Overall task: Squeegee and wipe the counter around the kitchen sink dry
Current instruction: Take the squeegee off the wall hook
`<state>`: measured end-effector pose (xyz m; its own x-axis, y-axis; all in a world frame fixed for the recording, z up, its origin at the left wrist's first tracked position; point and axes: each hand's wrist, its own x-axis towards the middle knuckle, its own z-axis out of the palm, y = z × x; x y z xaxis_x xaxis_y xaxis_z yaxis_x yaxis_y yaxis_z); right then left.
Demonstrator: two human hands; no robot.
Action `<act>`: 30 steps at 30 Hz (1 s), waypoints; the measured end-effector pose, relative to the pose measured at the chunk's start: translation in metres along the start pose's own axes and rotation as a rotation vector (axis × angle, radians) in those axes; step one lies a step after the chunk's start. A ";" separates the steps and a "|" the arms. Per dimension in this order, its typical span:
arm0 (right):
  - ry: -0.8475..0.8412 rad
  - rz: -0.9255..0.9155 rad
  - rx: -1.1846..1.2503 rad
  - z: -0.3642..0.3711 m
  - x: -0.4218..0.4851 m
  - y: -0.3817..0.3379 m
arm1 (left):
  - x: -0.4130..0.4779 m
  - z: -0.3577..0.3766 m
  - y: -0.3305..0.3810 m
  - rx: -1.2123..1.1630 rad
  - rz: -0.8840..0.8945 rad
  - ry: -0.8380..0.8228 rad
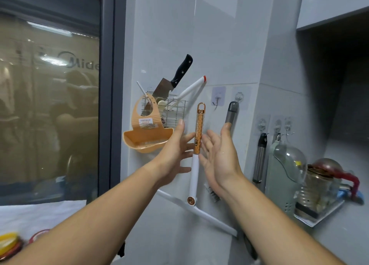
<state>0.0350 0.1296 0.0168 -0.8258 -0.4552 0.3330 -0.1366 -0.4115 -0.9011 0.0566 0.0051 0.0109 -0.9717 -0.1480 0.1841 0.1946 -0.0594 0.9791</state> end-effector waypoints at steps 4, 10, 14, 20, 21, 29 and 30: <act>0.030 0.122 0.079 0.002 -0.018 0.025 | -0.037 -0.004 -0.034 -0.040 -0.064 0.077; 0.032 0.313 0.141 0.011 -0.062 0.083 | -0.103 -0.015 -0.086 -0.138 -0.164 0.232; 0.009 0.495 0.236 0.011 -0.104 0.129 | -0.152 -0.020 -0.130 -0.183 -0.254 0.345; -0.021 0.673 0.089 0.003 -0.171 0.190 | -0.223 -0.014 -0.208 -0.346 -0.409 0.426; -0.018 0.694 0.072 0.000 -0.182 0.196 | -0.232 -0.017 -0.222 -0.375 -0.451 0.449; -0.294 0.810 -0.067 -0.037 -0.237 0.223 | -0.267 -0.025 -0.298 -0.583 -0.747 0.352; -0.326 0.829 -0.096 -0.041 -0.241 0.227 | -0.267 -0.023 -0.308 -0.619 -0.752 0.347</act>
<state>0.1806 0.1787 -0.2793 -0.4853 -0.7844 -0.3863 0.3777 0.2104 -0.9017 0.2588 0.0399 -0.3419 -0.7975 -0.1335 -0.5883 -0.3170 -0.7370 0.5969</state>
